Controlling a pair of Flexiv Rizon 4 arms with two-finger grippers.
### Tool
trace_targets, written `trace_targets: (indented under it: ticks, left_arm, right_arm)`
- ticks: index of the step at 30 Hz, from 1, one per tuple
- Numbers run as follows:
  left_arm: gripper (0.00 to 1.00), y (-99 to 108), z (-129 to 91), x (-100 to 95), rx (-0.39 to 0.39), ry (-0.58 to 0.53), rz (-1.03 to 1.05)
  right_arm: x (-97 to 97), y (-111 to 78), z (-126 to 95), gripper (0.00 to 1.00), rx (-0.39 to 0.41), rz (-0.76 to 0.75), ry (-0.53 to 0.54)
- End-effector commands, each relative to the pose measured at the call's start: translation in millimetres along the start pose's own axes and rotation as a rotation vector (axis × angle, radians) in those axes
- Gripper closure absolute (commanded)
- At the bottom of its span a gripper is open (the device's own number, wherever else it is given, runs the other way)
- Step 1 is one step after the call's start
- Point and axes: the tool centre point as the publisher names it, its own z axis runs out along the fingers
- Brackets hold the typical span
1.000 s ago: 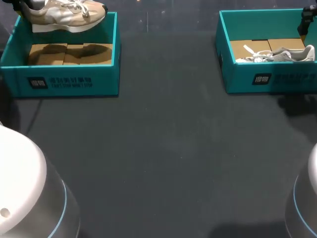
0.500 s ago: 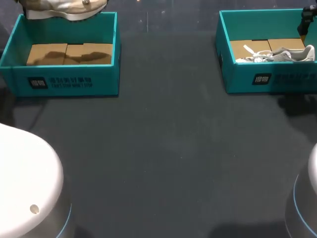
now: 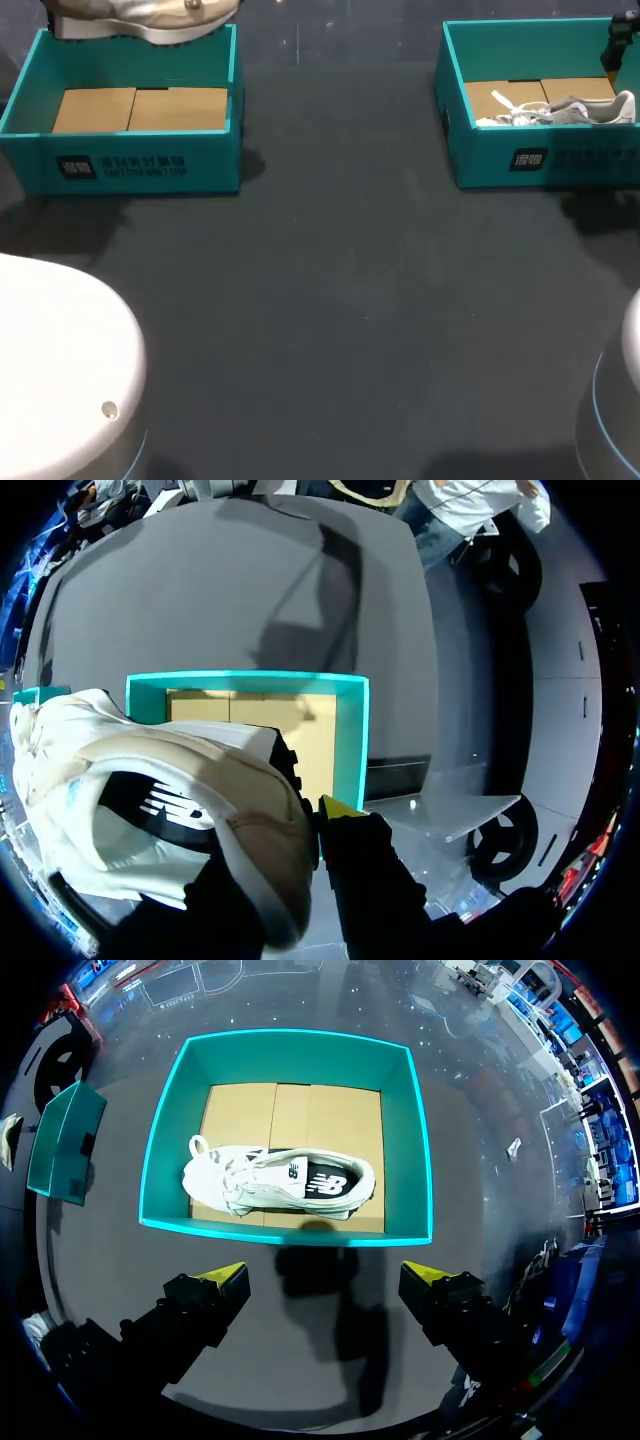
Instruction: Take the shoe out of the shoebox, open the shoe tongue, remove and reinsert the insole, then place the shoe into the shoebox
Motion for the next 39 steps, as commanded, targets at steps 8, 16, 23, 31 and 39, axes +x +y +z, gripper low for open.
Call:
trace_targets:
  ticks: [8,16,23,31,39]
  left_arm:
    - [1.00,-127.5,-9.8,-36.8,-0.186,0.013,0.039]
    - [1.00,-193.0,-12.5,-69.5,-0.191,-0.002,0.089]
    - [1.00,-245.5,-1.9,-104.3,-0.181,0.014,0.139]
    - [1.00,-284.1,14.9,-138.2,-0.173,0.036,0.166]
    - [1.00,-306.4,39.7,-174.5,-0.134,0.048,0.163]
  right_arm:
    - [0.2,-0.9,0.0,0.00,-0.001,0.001,-0.001]
    - [0.2,-0.9,0.0,0.00,-0.001,0.001,-0.001]
    - [0.2,-0.9,0.0,0.00,-0.001,0.001,-0.001]
    - [0.2,-0.9,0.0,0.00,-0.001,0.001,-0.001]
    - [0.2,-0.9,0.0,0.00,-0.001,0.001,-0.001]
